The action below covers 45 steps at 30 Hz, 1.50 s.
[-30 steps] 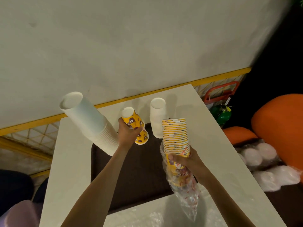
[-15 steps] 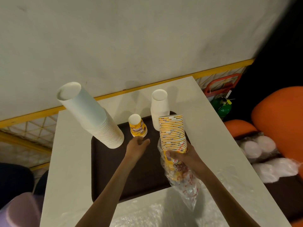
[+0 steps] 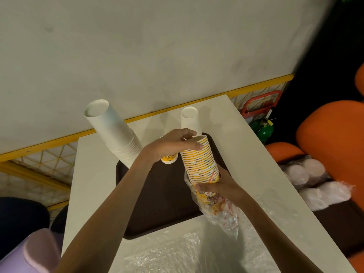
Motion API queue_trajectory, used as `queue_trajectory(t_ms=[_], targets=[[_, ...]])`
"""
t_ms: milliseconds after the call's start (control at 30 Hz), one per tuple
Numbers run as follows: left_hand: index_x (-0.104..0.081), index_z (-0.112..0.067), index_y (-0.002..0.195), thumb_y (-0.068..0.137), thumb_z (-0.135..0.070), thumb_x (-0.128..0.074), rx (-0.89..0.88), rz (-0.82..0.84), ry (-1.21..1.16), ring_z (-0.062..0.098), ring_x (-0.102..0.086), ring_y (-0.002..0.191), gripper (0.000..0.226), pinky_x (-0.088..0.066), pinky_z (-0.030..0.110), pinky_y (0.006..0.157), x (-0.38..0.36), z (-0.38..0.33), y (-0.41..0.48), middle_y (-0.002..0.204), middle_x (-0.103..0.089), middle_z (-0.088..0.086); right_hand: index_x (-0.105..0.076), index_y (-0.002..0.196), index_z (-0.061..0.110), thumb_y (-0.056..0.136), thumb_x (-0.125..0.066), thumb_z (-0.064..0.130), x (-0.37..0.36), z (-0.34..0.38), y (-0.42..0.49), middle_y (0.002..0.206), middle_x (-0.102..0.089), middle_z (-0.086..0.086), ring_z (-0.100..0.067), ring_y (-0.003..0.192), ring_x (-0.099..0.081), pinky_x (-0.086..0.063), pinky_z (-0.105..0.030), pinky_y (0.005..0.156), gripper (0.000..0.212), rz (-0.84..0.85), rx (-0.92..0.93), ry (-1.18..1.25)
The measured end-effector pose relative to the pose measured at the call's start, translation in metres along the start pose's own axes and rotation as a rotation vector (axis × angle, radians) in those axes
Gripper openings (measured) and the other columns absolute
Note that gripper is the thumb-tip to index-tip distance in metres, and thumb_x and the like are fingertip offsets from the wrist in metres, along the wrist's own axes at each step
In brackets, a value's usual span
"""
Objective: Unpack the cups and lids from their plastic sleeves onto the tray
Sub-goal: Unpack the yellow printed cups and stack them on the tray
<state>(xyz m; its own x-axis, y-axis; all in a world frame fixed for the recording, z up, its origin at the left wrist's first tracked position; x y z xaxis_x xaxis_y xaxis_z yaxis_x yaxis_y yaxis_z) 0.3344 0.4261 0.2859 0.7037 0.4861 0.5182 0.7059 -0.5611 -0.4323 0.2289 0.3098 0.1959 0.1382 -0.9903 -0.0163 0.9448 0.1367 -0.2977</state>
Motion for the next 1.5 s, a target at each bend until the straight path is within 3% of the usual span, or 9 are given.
queue_trajectory(t_ms=[167, 433, 667, 867, 967, 1133, 1300, 1400, 1500], targets=[[-0.055, -0.018, 0.123, 0.086, -0.034, -0.067, 0.006, 0.036, 0.031, 0.014, -0.055, 0.105, 0.042, -0.045, 0.028, 0.090, 0.001, -0.001, -0.009, 0.113, -0.057, -0.005, -0.045, 0.118, 0.031, 0.076, -0.075, 0.008, -0.002, -0.001, -0.007, 0.111, -0.059, 0.011, 0.000, 0.097, -0.059, -0.050, -0.009, 0.074, 0.057, 0.028, -0.034, -0.041], [-0.052, -0.021, 0.111, 0.083, -0.033, -0.070, 0.043, 0.049, 0.104, 0.006, -0.055, 0.090, 0.036, -0.046, 0.018, 0.077, 0.004, -0.003, -0.013, 0.102, -0.057, -0.009, -0.042, 0.121, 0.031, 0.077, -0.074, 0.010, -0.005, 0.001, -0.015, 0.112, -0.057, 0.012, -0.003, 0.100, -0.057, -0.048, -0.008, 0.076, 0.058, 0.060, -0.044, -0.063], [-0.051, -0.023, 0.099, 0.085, -0.038, -0.065, 0.055, 0.046, 0.155, 0.013, -0.059, 0.094, 0.025, -0.048, 0.023, 0.079, 0.001, -0.008, -0.016, 0.100, -0.059, -0.007, -0.043, 0.116, 0.030, 0.078, -0.073, 0.005, -0.004, -0.003, -0.022, 0.108, -0.056, 0.015, -0.002, 0.097, -0.058, -0.048, -0.006, 0.073, 0.055, 0.081, -0.038, -0.057], [-0.052, -0.020, 0.110, 0.084, -0.045, -0.064, 0.066, -0.001, 0.182, 0.017, -0.060, 0.103, 0.037, -0.050, 0.035, 0.093, -0.002, -0.006, -0.013, 0.113, -0.060, -0.001, -0.041, 0.121, 0.031, 0.079, -0.073, 0.011, -0.004, -0.010, -0.023, 0.115, -0.056, 0.009, -0.004, 0.101, -0.056, -0.048, -0.011, 0.080, 0.057, 0.067, -0.069, -0.064], [-0.057, -0.019, 0.104, 0.085, -0.044, -0.064, 0.030, -0.143, 0.101, 0.007, -0.056, 0.087, 0.032, -0.047, 0.025, 0.079, 0.006, -0.009, -0.011, 0.101, -0.060, -0.004, -0.043, 0.121, 0.032, 0.078, -0.076, 0.017, 0.000, -0.011, -0.023, 0.114, -0.057, 0.011, -0.006, 0.105, -0.057, -0.047, -0.011, 0.078, 0.056, 0.059, -0.080, -0.045], [-0.060, -0.016, 0.104, 0.085, -0.048, -0.063, 0.025, -0.373, -0.203, 0.024, -0.061, 0.105, 0.037, -0.052, 0.038, 0.091, 0.027, 0.000, -0.012, 0.114, -0.064, 0.007, -0.048, 0.107, 0.032, 0.084, -0.066, 0.010, 0.011, -0.015, -0.024, 0.104, -0.058, 0.018, -0.004, 0.098, -0.059, -0.049, -0.007, 0.067, 0.037, 0.014, -0.103, 0.053], [-0.051, -0.017, 0.122, 0.085, -0.044, -0.063, 0.072, -0.311, -0.433, 0.023, -0.063, 0.107, 0.047, -0.052, 0.038, 0.093, 0.017, 0.036, -0.013, 0.119, -0.064, 0.009, -0.054, 0.109, 0.034, 0.072, -0.067, 0.029, 0.015, -0.019, -0.018, 0.110, -0.064, 0.010, -0.008, 0.101, -0.062, -0.051, -0.020, 0.081, 0.040, -0.029, -0.136, 0.145], [-0.056, -0.021, 0.114, 0.077, -0.048, -0.065, 0.094, -0.245, -0.529, 0.020, -0.066, 0.100, 0.046, -0.051, 0.040, 0.096, 0.005, 0.057, -0.014, 0.108, -0.070, 0.004, -0.055, 0.111, 0.033, 0.075, -0.066, 0.028, 0.015, -0.022, -0.012, 0.111, -0.065, 0.006, -0.011, 0.103, -0.063, -0.051, -0.024, 0.085, 0.038, -0.028, -0.143, 0.177], [-0.056, -0.027, 0.108, 0.079, -0.044, -0.062, 0.120, -0.153, -0.504, 0.017, -0.063, 0.104, 0.035, -0.049, 0.032, 0.092, -0.008, 0.073, -0.013, 0.105, -0.069, -0.003, -0.056, 0.110, 0.032, 0.070, -0.066, 0.031, 0.014, -0.025, -0.005, 0.110, -0.066, 0.004, -0.013, 0.102, -0.064, -0.051, -0.026, 0.085, 0.041, -0.044, -0.164, 0.198]])
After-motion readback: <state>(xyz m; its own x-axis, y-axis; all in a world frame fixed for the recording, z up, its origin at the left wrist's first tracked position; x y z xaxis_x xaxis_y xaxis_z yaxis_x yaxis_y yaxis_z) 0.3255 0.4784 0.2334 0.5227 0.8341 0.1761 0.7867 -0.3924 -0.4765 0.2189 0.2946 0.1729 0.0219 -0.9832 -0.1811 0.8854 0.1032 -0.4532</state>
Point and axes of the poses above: each hand's wrist, its own y-axis towards the middle knuckle, its own x-axis out of the back of the hand, z = x × y, the point moved 4 cm from there along y, towards the middle knuckle
